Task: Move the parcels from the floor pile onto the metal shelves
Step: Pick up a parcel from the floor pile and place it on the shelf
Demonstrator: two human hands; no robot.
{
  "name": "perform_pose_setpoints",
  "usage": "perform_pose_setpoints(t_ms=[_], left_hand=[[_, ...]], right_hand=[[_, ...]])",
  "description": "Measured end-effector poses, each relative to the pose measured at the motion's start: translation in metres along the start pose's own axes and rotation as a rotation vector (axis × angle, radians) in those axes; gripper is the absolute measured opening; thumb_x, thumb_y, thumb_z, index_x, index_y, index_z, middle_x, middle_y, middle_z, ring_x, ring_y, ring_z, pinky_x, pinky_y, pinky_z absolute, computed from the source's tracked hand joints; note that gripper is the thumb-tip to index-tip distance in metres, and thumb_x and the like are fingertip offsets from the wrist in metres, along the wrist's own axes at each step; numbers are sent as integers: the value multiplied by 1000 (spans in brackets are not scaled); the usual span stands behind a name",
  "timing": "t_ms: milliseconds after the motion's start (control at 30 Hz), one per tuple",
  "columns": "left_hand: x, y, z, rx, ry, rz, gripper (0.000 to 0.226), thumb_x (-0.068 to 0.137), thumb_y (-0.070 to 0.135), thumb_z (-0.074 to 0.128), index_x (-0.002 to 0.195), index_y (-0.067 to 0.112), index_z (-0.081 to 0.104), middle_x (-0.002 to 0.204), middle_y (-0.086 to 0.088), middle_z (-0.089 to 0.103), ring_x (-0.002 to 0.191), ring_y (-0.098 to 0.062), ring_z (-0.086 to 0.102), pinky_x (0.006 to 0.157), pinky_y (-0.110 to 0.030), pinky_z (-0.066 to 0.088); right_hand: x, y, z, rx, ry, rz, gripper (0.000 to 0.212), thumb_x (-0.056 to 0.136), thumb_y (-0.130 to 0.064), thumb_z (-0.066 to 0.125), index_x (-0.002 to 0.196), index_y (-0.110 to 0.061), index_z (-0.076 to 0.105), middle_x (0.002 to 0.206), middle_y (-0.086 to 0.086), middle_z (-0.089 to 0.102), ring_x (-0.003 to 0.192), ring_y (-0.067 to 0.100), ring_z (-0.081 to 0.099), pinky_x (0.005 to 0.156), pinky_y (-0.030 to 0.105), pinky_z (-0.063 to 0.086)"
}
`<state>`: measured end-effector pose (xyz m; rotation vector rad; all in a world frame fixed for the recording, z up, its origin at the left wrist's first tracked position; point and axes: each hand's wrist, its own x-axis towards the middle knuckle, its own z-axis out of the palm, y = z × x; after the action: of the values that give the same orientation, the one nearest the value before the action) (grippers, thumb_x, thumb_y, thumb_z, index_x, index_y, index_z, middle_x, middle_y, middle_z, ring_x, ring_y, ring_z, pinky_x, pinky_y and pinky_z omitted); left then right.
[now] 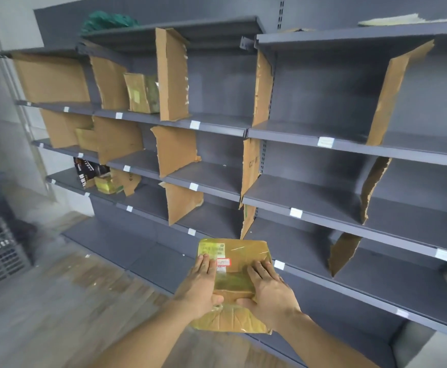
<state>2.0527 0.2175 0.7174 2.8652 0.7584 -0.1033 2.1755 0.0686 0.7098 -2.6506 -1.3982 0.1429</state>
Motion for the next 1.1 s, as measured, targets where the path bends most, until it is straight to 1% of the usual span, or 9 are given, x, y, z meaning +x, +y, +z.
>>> perform_pose_setpoints(t_ms=[67,233,467,633,733,900,1033,1100], left_hand=[[-2,-10,9,4,-12,-47,91,98,43,52,155,6,-9,162,-14,-15,150,-26,-16,120,-33,-5],[-8,-40,20,-25,-32,-154,92,97,42,54,155,6,-8,163,-14,-14,150,-26,-16,123,-35,-2],[-18,-97,11,-30,29,-262,92,97,43,53,155,4,-6,163,-16,-10,150,-27,-12,123,-37,2],[-26,-159,5,-59,41,-327,92,96,41,54,155,4,-5,163,-15,-10,151,-26,-12,123,-34,2],[-20,-202,5,-64,22,-362,95,94,43,56,155,2,-5,163,-18,-9,151,-28,-11,123,-36,2],[-5,-271,-8,-89,32,-376,94,96,41,55,155,3,-7,163,-16,-12,151,-27,-12,123,-36,3],[15,-334,-19,-85,42,-369,95,96,43,55,155,2,-8,163,-16,-12,150,-28,-13,123,-38,5],[22,-361,-26,-77,42,-363,94,97,43,53,154,1,-9,162,-17,-12,150,-28,-14,123,-37,3]], right_hand=[[8,-6,8,-8,-22,-50,86,91,-65,47,157,-24,10,165,-5,5,151,17,-5,122,35,12],[28,-29,20,-27,-53,-159,85,92,-63,48,156,-21,12,164,-2,9,152,19,-3,121,36,15],[71,-84,23,-56,-67,-296,85,92,-63,47,157,-21,11,164,-1,8,151,18,-3,120,36,14],[107,-142,37,-68,-89,-360,86,92,-64,47,157,-20,11,165,1,6,151,20,-3,122,38,13],[131,-177,46,-67,-102,-380,86,92,-64,47,157,-21,11,165,0,6,151,20,-3,122,38,13],[181,-233,52,-93,-98,-406,84,92,-64,46,157,-22,12,165,-1,7,151,18,-2,120,34,14],[224,-280,54,-108,-71,-406,84,92,-64,46,157,-23,13,165,-1,8,151,17,-2,120,33,12],[242,-302,55,-121,-65,-402,84,91,-65,46,157,-23,14,165,-1,8,151,17,-3,121,34,10]])
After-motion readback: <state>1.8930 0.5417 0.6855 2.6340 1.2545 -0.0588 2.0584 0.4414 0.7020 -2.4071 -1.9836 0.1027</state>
